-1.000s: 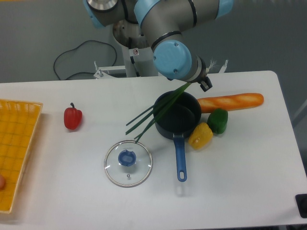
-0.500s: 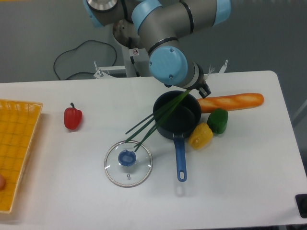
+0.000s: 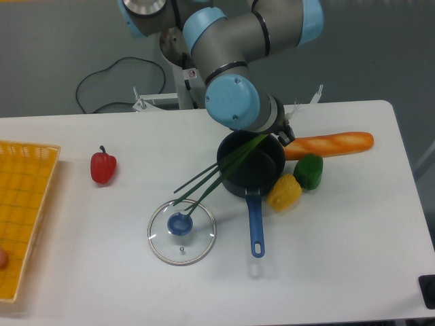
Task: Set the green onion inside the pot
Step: 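Lower the gripper so the onion stalks drop into the saucepan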
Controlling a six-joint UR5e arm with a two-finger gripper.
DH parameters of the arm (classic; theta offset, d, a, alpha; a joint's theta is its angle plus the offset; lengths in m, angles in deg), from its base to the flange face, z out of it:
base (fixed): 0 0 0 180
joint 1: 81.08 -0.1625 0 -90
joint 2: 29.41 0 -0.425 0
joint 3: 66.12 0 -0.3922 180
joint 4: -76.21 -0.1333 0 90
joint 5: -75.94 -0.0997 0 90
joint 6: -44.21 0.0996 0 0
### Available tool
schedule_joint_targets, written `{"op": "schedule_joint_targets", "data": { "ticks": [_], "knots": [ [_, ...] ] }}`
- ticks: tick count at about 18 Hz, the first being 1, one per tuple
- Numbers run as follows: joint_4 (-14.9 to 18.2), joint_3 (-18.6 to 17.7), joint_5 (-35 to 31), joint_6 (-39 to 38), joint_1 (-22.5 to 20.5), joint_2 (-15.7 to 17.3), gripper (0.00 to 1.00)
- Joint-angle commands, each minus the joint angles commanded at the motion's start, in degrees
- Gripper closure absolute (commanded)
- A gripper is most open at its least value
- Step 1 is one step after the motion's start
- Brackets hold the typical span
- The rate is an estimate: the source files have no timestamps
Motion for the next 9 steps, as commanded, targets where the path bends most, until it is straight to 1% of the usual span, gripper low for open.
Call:
{"op": "schedule_joint_targets", "data": {
  "ticks": [2, 9],
  "knots": [
    [-1.1, -0.2, 0.1, 0.1, 0.0, -0.3, 0.78],
    [-0.9, 0.3, 0.5, -0.4, -0.3, -0.4, 0.79]
  ]
}}
